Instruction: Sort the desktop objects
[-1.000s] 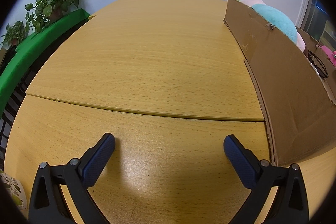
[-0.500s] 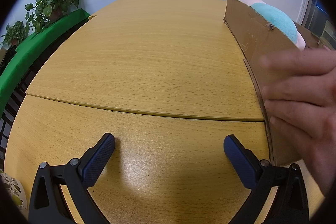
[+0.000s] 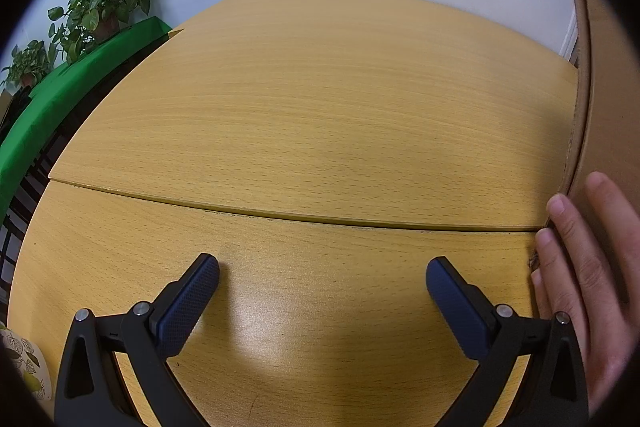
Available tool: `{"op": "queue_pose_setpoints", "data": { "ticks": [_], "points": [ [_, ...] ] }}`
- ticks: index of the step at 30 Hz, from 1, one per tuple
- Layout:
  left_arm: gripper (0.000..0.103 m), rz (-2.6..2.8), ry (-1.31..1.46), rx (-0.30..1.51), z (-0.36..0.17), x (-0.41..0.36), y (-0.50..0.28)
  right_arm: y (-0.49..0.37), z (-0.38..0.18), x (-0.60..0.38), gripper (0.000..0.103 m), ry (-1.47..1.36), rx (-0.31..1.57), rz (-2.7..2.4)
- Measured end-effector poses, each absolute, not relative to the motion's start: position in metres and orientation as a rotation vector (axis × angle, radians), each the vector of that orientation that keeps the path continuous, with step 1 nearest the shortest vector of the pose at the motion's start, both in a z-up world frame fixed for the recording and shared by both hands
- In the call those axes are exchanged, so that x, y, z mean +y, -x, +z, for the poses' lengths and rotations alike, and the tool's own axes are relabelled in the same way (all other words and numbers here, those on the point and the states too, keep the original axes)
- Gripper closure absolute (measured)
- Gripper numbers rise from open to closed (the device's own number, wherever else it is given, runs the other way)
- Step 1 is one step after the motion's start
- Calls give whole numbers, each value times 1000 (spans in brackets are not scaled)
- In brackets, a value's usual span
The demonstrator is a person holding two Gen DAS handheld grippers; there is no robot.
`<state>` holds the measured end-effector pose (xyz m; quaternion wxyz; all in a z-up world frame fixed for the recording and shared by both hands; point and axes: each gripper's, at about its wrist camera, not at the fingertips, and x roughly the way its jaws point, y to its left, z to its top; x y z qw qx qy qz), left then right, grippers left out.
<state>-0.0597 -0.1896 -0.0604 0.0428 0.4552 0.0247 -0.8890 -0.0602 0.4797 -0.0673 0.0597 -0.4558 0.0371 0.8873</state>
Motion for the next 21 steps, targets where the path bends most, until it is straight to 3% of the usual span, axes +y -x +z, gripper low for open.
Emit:
{"op": "queue_pose_setpoints", "data": {
  "ticks": [21],
  "points": [
    [0, -2721, -1387, 76, -59, -189, 60, 56, -67, 477, 0, 1374, 109, 2688]
  ]
}}
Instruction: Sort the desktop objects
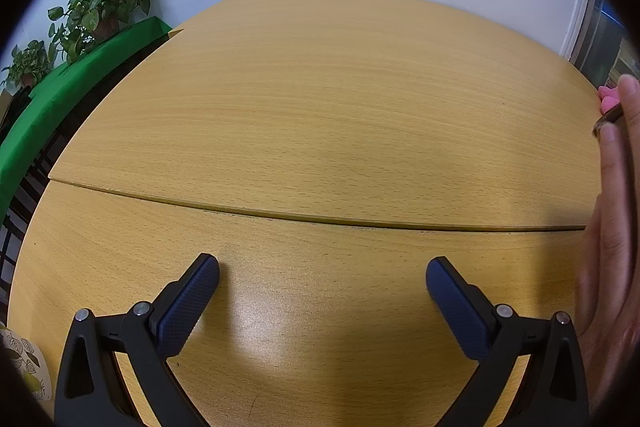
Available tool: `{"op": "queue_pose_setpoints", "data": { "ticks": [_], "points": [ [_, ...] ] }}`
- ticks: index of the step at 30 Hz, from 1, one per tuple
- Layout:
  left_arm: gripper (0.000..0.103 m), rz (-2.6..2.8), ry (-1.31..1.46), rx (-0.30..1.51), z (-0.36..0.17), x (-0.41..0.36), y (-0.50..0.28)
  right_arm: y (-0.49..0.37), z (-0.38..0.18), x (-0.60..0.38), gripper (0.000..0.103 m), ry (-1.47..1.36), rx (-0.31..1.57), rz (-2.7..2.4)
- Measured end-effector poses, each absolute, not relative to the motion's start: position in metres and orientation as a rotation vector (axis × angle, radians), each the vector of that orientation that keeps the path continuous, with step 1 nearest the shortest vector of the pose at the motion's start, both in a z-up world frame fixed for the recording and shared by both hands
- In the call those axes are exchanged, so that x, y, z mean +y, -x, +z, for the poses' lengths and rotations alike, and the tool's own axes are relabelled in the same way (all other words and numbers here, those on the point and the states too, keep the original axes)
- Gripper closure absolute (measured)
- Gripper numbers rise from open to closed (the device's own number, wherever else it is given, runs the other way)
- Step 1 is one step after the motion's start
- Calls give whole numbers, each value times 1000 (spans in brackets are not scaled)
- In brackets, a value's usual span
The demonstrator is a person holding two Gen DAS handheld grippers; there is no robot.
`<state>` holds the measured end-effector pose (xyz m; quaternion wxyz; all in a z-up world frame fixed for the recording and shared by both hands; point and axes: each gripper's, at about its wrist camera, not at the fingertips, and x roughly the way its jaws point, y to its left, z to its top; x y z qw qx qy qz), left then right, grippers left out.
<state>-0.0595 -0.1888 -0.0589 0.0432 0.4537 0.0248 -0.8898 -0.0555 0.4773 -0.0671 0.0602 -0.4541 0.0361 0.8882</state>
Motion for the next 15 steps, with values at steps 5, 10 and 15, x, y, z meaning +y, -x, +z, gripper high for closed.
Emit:
{"op": "queue_pose_setpoints", "data": {
  "ticks": [5, 10, 15],
  "points": [
    [0, -2721, -1387, 76, -58, -189, 60, 57, -68, 476, 0, 1375, 109, 2687],
    [0, -2721, -1386, 75, -59, -188, 60, 61, -70, 476, 0, 1375, 110, 2687],
    [0, -2721, -1386, 75, -59, -188, 60, 62, -71, 477, 0, 1377, 111, 2686]
  ]
}}
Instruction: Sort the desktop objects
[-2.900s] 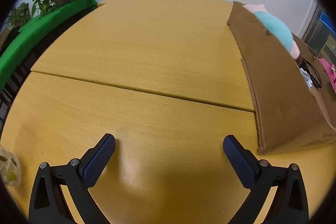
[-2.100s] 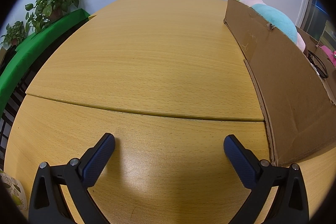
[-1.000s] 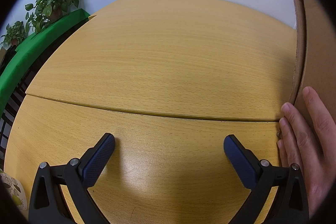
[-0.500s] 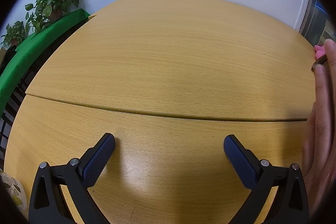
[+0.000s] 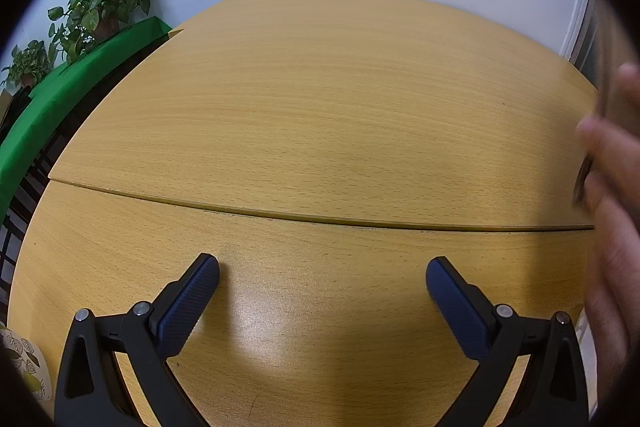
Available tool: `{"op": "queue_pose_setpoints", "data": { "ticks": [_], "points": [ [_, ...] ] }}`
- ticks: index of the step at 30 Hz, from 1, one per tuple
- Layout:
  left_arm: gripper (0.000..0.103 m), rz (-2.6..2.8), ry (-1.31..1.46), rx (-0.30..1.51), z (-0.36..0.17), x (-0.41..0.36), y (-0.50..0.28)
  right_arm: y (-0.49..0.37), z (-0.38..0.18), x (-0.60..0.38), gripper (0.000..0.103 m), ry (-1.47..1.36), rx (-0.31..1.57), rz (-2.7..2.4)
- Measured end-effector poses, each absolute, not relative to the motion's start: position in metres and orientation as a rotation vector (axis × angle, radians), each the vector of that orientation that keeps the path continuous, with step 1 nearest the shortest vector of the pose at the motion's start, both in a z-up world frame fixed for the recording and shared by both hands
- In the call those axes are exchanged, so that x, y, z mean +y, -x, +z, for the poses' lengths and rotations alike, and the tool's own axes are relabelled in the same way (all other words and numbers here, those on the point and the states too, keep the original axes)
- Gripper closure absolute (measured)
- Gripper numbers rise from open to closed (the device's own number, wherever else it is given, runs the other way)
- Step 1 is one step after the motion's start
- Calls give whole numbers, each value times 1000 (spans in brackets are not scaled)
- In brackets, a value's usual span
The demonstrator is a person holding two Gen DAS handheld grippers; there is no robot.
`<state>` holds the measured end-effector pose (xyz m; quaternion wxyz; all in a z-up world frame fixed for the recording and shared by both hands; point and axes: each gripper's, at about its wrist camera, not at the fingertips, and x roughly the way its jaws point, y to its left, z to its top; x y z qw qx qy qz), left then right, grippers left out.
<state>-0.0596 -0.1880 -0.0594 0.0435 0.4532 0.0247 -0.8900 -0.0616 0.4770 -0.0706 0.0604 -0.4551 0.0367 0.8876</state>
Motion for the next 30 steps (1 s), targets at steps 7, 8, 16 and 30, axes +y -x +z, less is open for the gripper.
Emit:
{"op": "queue_pose_setpoints", "data": {
  "ticks": [7, 8, 16, 30],
  "points": [
    [0, -2721, -1384, 76, -60, -188, 60, 60, -72, 478, 0, 1378, 112, 2687],
    [0, -2721, -1384, 76, -60, -188, 60, 60, -72, 478, 0, 1378, 112, 2687],
    [0, -2721, -1384, 76, -60, -188, 60, 60, -72, 478, 0, 1377, 112, 2687],
    [0, -2721, -1383, 76, -61, -188, 60, 59, -73, 478, 0, 1376, 113, 2686]
  ]
}}
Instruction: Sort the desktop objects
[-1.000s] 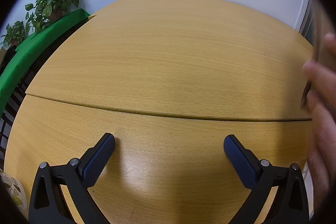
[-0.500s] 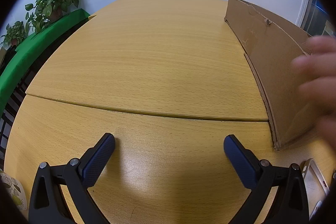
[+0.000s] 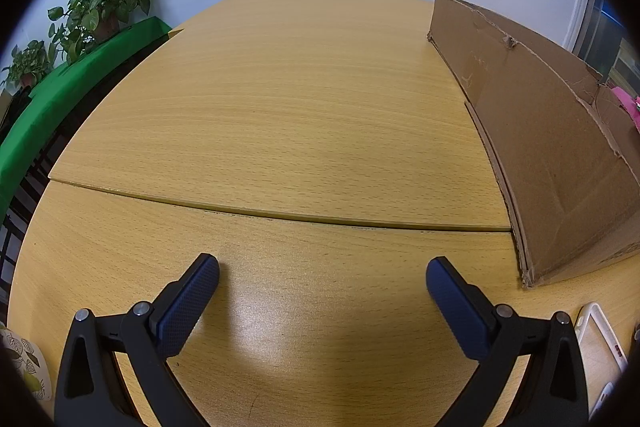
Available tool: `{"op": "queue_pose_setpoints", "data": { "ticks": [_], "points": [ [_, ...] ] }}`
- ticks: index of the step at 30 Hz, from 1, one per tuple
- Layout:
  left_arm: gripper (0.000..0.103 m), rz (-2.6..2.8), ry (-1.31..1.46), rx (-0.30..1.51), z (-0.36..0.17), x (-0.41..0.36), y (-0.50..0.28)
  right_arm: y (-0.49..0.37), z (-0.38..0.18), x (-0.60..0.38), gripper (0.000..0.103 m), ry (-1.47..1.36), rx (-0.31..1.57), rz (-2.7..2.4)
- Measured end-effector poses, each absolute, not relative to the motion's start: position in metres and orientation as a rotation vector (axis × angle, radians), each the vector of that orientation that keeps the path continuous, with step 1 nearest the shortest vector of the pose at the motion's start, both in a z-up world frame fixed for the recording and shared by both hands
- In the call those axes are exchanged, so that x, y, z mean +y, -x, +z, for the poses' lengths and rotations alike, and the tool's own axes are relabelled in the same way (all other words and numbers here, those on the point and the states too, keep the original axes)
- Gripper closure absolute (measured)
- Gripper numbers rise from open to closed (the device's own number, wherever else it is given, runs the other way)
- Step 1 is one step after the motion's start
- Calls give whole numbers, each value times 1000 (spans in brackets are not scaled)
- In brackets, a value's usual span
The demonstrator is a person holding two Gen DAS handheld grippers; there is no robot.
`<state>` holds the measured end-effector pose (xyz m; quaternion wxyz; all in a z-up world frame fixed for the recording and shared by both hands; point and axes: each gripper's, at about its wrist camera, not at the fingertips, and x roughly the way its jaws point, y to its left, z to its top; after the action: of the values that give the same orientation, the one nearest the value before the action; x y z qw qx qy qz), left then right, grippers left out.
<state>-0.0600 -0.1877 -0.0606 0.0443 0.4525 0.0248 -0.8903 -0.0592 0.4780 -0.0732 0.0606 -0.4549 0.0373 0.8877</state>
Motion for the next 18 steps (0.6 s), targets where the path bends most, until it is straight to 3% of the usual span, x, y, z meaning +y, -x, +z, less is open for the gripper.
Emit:
{"op": "queue_pose_setpoints", "data": {
  "ticks": [18],
  "points": [
    [0, -2730, -1386, 70, -62, -187, 61, 59, -74, 478, 0, 1374, 115, 2683]
  ]
}}
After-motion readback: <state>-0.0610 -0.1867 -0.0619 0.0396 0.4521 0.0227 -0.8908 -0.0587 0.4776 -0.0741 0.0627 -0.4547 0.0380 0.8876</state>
